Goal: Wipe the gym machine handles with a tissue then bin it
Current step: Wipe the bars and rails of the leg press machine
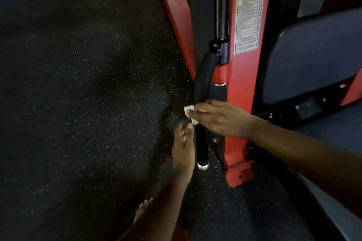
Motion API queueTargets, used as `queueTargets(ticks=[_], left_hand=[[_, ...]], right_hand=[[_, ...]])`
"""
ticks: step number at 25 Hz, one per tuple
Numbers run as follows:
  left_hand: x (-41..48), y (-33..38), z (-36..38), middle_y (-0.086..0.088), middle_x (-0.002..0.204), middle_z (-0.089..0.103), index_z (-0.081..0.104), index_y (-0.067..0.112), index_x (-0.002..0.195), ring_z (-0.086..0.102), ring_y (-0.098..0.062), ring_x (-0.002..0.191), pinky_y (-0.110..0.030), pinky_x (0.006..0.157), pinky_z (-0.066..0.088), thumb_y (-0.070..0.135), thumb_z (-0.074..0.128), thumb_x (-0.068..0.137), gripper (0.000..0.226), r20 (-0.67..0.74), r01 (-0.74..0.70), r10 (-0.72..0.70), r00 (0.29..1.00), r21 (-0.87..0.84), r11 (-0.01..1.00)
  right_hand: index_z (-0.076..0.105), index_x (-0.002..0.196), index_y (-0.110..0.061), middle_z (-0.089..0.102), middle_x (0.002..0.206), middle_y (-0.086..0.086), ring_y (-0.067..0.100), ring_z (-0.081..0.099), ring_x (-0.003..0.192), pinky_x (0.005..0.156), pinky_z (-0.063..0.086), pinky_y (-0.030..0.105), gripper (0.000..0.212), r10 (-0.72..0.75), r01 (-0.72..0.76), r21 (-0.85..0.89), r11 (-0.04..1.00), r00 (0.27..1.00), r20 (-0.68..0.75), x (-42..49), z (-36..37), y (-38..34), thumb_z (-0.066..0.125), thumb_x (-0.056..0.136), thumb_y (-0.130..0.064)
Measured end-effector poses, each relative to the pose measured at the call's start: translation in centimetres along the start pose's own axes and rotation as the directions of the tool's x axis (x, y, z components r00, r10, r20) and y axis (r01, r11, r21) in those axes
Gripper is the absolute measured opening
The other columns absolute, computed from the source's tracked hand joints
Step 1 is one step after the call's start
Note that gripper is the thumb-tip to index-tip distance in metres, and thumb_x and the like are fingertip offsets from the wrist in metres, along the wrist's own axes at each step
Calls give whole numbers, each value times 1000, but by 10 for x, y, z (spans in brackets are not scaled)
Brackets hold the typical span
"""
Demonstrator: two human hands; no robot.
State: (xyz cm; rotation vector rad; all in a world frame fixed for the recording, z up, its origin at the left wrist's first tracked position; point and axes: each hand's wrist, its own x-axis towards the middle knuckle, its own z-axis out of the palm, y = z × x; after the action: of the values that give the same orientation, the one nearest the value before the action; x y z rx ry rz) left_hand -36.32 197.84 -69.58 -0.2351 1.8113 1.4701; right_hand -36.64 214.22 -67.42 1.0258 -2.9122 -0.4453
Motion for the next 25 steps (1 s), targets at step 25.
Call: queueTargets(ticks=[25], left_hand=[[22, 60, 13, -1, 133, 53, 43, 25, 136, 52, -15, 116, -19, 92, 39, 31, 61, 87, 53, -66, -226, 232, 970, 93, 970]], right_hand=[[59, 119, -9, 62, 122, 2, 22, 44, 108, 84, 53, 36, 44, 324, -308, 159, 938, 942, -88, 22, -30, 72, 37, 82, -9]])
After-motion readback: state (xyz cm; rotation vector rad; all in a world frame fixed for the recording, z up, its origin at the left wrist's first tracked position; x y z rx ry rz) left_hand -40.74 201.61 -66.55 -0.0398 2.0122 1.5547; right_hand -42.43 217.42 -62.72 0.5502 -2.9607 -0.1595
